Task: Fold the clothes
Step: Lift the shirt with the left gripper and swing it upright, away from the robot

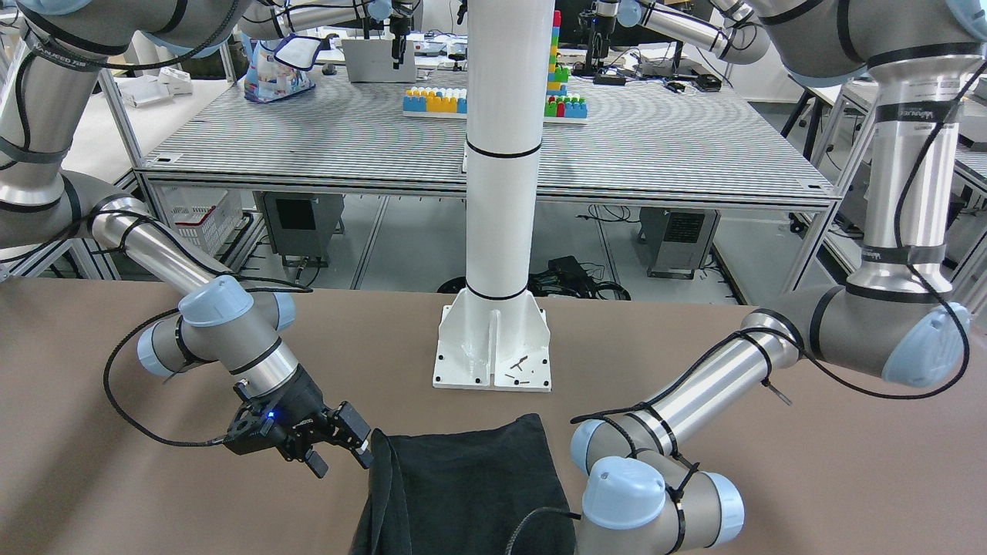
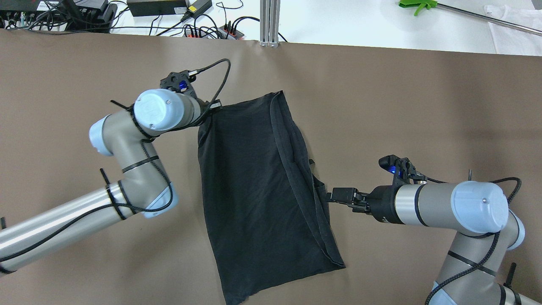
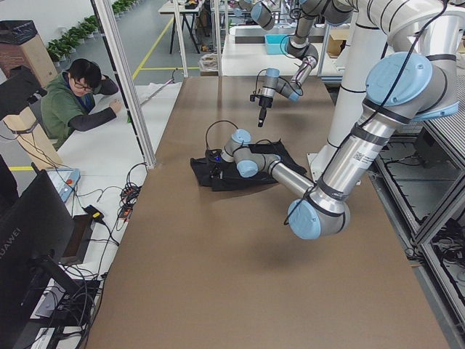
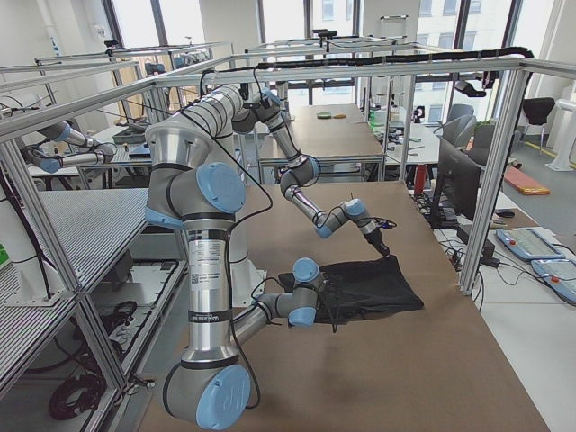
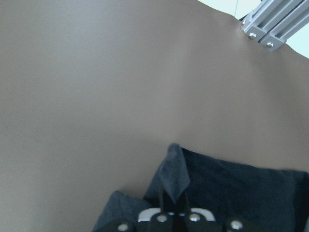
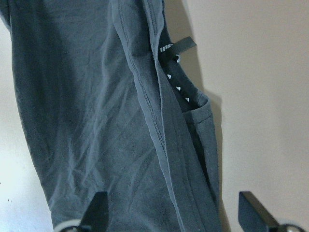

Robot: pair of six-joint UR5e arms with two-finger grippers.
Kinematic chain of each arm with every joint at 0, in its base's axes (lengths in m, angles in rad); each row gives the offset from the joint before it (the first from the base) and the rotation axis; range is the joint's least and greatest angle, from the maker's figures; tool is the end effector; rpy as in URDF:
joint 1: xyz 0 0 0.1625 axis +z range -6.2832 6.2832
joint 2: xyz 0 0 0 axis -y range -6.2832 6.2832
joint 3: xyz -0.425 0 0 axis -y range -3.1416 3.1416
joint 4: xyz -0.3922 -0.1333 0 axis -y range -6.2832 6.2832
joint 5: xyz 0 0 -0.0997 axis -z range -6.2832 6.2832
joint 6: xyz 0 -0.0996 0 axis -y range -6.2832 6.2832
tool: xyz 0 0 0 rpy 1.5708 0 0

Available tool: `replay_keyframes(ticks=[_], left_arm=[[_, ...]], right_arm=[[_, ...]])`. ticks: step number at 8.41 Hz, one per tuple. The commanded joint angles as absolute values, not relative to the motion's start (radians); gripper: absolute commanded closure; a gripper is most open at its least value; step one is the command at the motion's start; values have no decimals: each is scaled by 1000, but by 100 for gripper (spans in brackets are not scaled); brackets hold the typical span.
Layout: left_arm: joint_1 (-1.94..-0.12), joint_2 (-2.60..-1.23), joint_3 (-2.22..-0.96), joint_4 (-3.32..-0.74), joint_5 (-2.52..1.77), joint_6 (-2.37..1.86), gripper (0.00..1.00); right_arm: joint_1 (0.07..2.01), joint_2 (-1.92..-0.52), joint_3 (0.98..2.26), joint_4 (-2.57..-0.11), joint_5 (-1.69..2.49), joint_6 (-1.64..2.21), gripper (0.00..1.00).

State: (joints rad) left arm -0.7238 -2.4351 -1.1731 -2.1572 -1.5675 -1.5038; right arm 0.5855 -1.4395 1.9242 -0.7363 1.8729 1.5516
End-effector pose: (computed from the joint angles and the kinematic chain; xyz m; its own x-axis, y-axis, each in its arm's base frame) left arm 0.5180 -0.6362 0.2246 0.4145 -0.2770 -0.8669 0.6381 0.7677 0.0598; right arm -0.3758 -0.3735 0.3282 0.2130 0.1192 0.9698 -0.2834 0.9574 -0.0555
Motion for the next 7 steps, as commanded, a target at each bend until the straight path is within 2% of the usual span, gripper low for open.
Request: replay_keyframes(ticks=[1,5,6,7], left_arm=[[-761,-2523,-1014,-2244,-1562,-1462,100],[-784,-2530,-986,-2249,-1539,-1410,100],[-775,-2528,-973,-2247,-1470,-1410,1],[-775,-2530,-968,-2249,-1456,-1411,0]], right_arm=[[586,-1440,1924,-736,1864,1551,5],[584,-1439,1922,-736,1864,1552,5],[584,-1439,1922,-736,1864,1551,5],[583,-1439,1924,-736,1862,1552,5]])
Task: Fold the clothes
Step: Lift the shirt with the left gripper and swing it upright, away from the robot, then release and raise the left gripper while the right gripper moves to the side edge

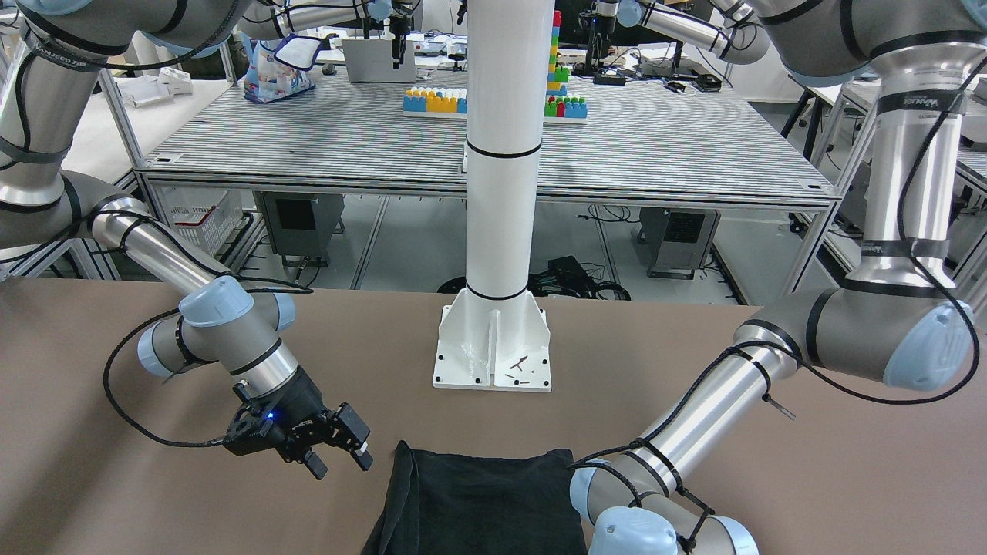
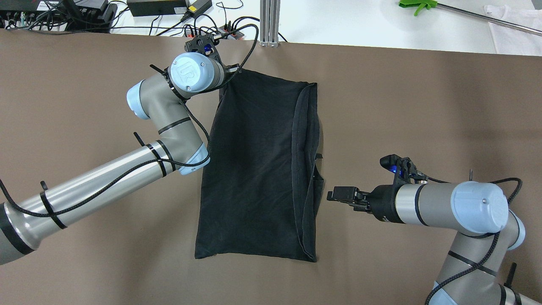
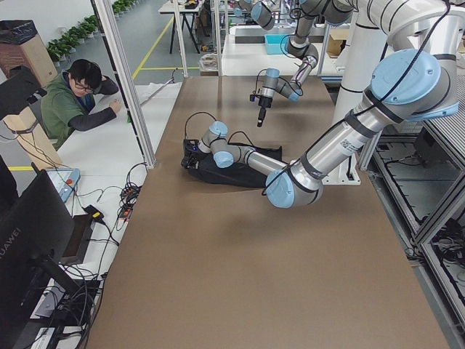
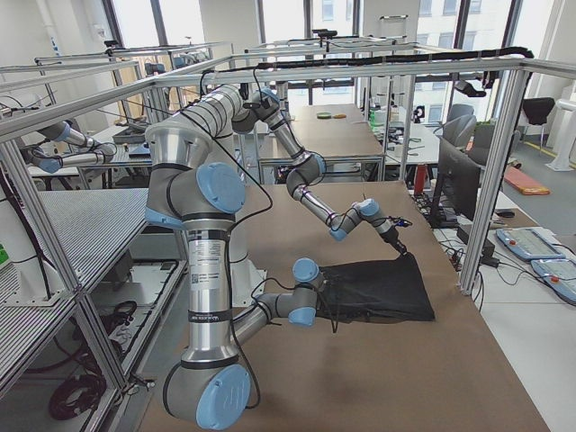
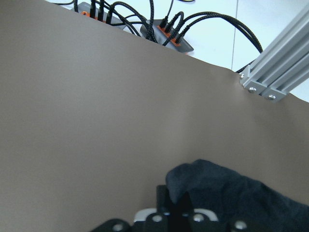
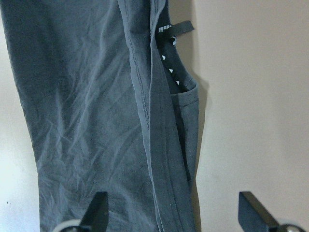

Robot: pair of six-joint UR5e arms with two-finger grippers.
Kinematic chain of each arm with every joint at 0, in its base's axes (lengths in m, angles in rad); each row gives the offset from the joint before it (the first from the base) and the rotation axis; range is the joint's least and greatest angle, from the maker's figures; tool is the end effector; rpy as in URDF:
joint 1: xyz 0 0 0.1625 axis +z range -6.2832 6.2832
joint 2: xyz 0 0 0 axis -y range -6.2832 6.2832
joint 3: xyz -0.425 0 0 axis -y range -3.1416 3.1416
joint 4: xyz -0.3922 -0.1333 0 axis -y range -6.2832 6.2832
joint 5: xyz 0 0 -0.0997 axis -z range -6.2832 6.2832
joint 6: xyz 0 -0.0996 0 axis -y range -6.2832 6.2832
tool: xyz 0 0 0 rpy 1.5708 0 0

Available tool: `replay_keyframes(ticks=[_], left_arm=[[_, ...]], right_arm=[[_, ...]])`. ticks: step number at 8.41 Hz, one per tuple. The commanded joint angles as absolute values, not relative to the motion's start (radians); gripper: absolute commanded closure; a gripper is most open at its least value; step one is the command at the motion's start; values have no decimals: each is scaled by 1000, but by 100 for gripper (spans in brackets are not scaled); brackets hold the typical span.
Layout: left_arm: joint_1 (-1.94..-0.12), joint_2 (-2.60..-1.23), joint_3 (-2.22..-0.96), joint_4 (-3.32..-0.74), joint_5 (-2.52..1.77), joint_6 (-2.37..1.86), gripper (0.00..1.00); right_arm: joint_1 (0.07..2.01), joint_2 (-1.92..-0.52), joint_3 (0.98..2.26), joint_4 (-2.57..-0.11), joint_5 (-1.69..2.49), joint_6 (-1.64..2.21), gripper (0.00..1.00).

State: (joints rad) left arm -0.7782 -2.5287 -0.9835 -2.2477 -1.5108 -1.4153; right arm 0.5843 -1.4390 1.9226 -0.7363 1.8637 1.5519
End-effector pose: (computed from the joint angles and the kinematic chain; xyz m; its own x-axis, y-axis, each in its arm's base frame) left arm 0.5070 -0.6953 0.2283 0.4659 -0.2421 -0.8511 0.6737 0.7206 0.1638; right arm -0.3763 -0.3742 0.3288 0.2141 0.1199 0.9694 -0.2909 0.9552 -0.0539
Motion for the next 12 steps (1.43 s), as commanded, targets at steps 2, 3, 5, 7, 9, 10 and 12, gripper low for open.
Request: replay_keyframes(ticks=[2,3,5,7,9,10,12], left_arm=[[-775,-2533,-974,-2249,-1462,-1410,0],[-781,-2543,-976,-2249,-1463,-1401,0],[-814,-2533,-1044,-2246,-1550,-1346,0],[-862,-2411,-1212,-2246,-1701,-1341,0],[-882,-2248,-1419,-2247,-1775,-1341,0],[-896,-2199,-1478,-2247,-1808,-1341,0],[-907,-2186,-1490,-2247,-1815,-1341,0]], right_arm=[[584,-1437,1922,-738,1855,1549,5],[586,-1437,1922,-741,1856,1548,5],[591,-1393,1925,-863,1847,1447,5],[592,-1318,1925,-1067,1757,1285,5],[595,-1252,1924,-1191,1686,1197,5],[594,-1234,1924,-1231,1663,1174,5],[580,-1239,1948,-1236,1669,1155,6]])
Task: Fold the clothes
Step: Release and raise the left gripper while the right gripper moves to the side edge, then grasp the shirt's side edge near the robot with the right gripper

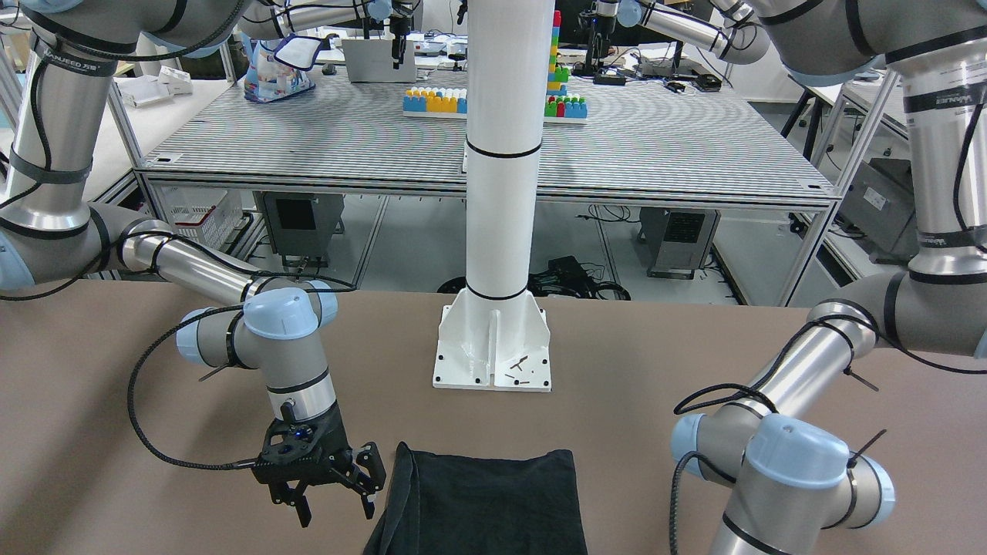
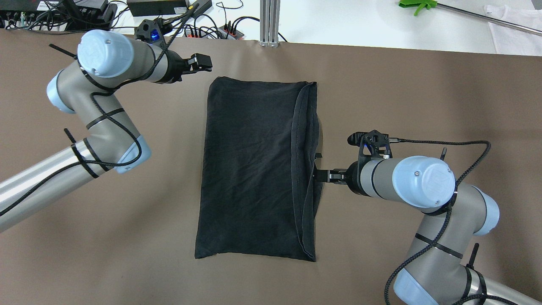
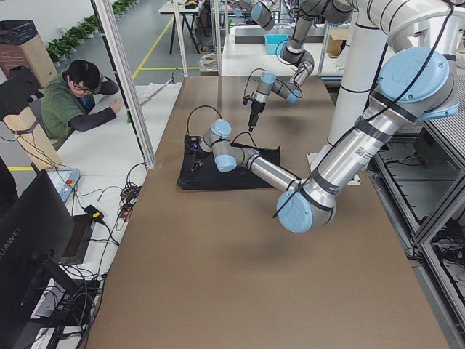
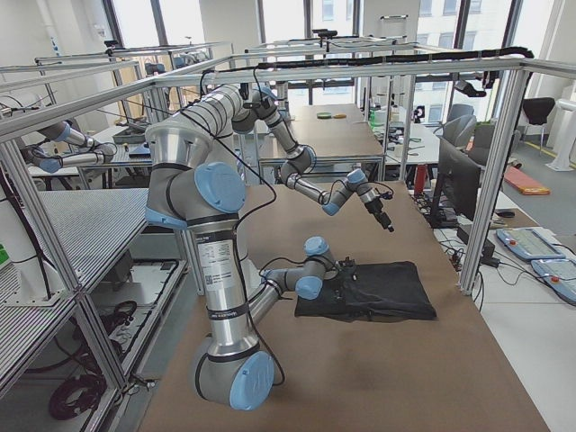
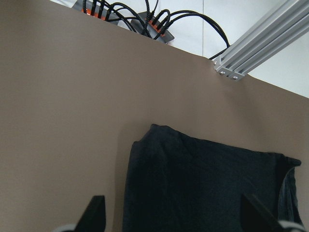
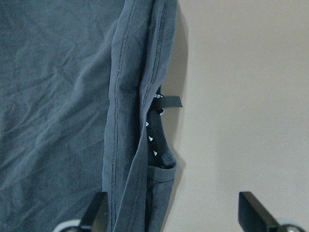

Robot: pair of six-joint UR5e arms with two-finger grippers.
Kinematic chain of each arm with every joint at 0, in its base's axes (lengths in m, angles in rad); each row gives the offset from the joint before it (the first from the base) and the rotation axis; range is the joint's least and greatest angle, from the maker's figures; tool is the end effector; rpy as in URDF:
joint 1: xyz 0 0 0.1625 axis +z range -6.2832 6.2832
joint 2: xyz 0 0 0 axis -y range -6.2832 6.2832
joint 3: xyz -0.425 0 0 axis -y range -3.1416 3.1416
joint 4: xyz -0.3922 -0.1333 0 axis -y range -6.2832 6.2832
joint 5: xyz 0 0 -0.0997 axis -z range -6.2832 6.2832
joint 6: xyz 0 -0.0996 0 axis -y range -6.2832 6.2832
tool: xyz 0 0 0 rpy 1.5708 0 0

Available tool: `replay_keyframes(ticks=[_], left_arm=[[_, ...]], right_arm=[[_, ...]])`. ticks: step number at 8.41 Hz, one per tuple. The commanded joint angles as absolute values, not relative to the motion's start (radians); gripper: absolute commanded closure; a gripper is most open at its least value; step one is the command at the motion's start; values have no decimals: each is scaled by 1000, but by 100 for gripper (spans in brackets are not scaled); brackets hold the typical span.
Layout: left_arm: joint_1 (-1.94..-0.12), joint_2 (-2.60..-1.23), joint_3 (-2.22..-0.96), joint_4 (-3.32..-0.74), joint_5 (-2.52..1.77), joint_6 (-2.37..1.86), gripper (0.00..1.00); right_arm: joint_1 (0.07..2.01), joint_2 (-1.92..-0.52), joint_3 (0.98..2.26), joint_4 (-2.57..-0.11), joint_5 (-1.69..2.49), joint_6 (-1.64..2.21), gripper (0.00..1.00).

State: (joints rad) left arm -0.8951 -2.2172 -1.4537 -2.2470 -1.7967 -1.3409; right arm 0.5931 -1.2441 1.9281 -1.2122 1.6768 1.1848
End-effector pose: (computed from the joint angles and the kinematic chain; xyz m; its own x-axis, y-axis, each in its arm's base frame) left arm 0.3642 -0.6318 0.2453 0.3610 -0.0953 -0.9277 0.5621 0.8160 0.1349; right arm -0.4091 -0.4238 0.2810 0.5679 -0.0687 0.8202 -0.2874 0.9173 0.2758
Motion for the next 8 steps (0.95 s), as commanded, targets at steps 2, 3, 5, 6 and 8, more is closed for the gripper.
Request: replay_keyframes(ticks=[2,3,5,6,8], left_arm=[[-913,-2186,-1489,-2246,-1813,-1341,0],[-913,-2183,-1491,-2246,-1812,-1341,0],[-914,-2178,-1491,-2246,-1806,-1341,0],[-914,-2171,-1493,-2247,-1805,-1341,0],[-914,-2166,-1493,-2247,-1801,-1339,0]], right_arm=[[485,-1247,1954,-1252,1632,1147,6],[421,-1249,1956,-1255,1596,1143,9],[370,-1258,1980,-1297,1588,1002,9],[341,-1261,1999,-1324,1585,999,9],[255,-1262,1996,-1330,1481,970,12]])
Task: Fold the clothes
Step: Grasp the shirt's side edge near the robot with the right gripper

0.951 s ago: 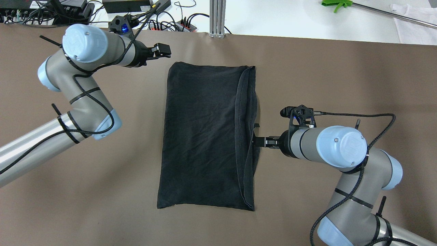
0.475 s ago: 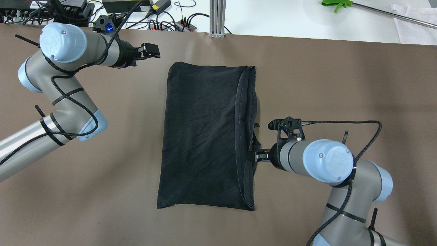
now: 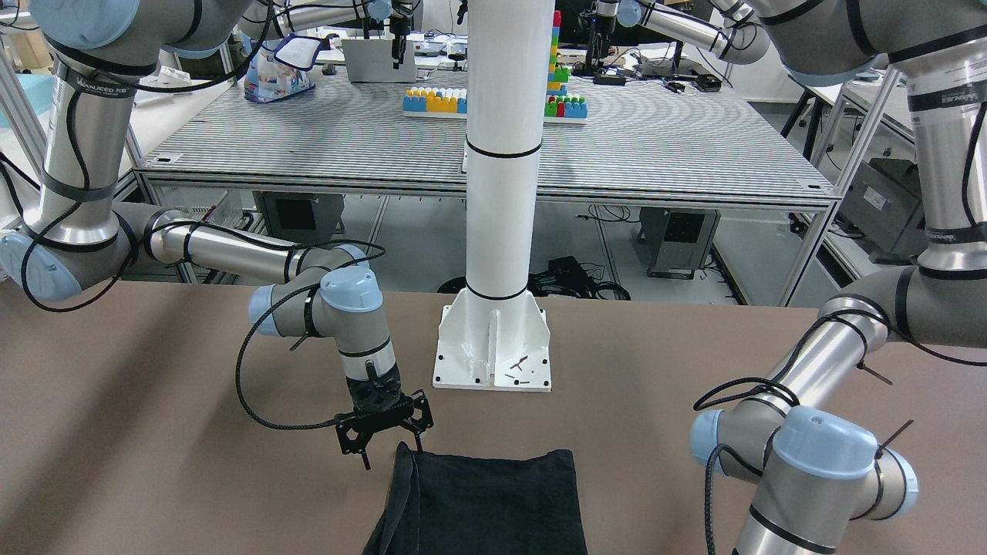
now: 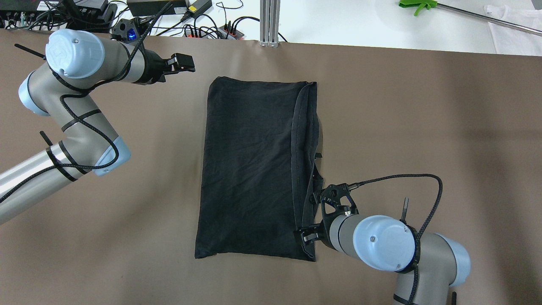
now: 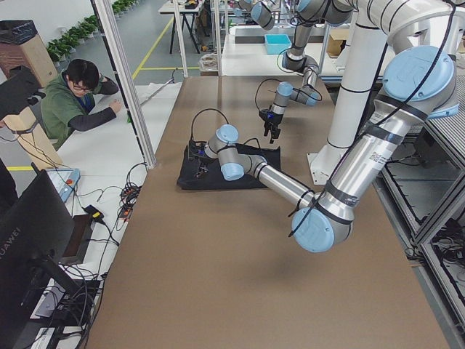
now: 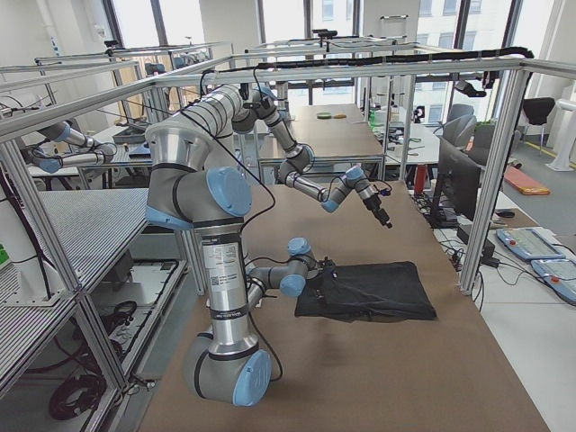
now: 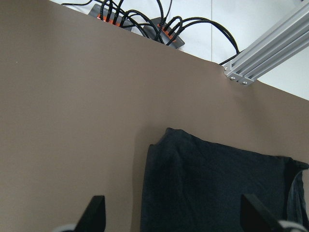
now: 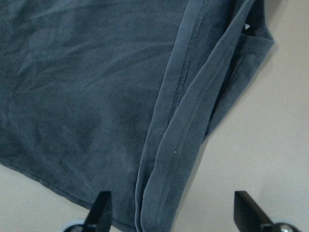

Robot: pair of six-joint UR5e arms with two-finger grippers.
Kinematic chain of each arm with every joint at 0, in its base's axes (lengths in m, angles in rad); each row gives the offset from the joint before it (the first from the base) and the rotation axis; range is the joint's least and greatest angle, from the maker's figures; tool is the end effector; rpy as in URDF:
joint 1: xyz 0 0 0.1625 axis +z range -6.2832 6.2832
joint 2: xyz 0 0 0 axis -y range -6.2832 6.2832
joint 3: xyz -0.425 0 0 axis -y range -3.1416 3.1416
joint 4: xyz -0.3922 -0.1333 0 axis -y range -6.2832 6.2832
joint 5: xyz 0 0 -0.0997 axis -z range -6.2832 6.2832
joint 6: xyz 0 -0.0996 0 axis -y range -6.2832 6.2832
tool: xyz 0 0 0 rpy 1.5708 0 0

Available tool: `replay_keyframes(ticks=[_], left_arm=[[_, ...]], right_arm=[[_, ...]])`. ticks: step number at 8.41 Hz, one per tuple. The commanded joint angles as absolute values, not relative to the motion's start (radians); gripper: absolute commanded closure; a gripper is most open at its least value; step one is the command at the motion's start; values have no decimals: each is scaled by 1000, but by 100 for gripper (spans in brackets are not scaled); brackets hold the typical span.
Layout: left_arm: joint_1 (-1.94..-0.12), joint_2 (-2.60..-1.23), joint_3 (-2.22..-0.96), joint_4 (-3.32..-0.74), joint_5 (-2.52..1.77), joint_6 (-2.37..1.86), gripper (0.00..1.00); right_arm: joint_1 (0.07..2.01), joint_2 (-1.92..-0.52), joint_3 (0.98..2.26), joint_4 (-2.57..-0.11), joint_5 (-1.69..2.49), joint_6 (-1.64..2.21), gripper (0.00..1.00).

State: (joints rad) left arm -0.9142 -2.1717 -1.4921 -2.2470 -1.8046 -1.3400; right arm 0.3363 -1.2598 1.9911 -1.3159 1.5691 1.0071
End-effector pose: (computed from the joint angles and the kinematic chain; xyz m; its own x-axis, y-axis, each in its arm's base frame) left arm 0.3441 -0.6271 0.2598 0.3623 -0.1056 -0.9260 0.5711 0.8104 0.1310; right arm -0.4846 -0.3108 0.2770 0.6174 -0.3502 0.7044 -0.0017 0.8948 0.4464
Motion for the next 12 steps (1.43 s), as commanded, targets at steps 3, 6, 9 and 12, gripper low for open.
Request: replay_keyframes(ticks=[3,6,9,12], left_arm=[[-916,-2163,-1491,-2247,-1799,-1339,0],[-916,-2155,-1491,-2247,-1799,-1339,0],[-926,-2155,-1490,-2246,-1801,-1339,0],[-927,-2155,-1488,-2244,-1801,-1339,0]], right_arm=[[221,-1281,1988,-1330,1418,917,28],[201,-1282,1985,-1330,1408,911,40],[164,-1279,1974,-1327,1358,910,45],[166,-1281,1973,-1324,1355,910,73]])
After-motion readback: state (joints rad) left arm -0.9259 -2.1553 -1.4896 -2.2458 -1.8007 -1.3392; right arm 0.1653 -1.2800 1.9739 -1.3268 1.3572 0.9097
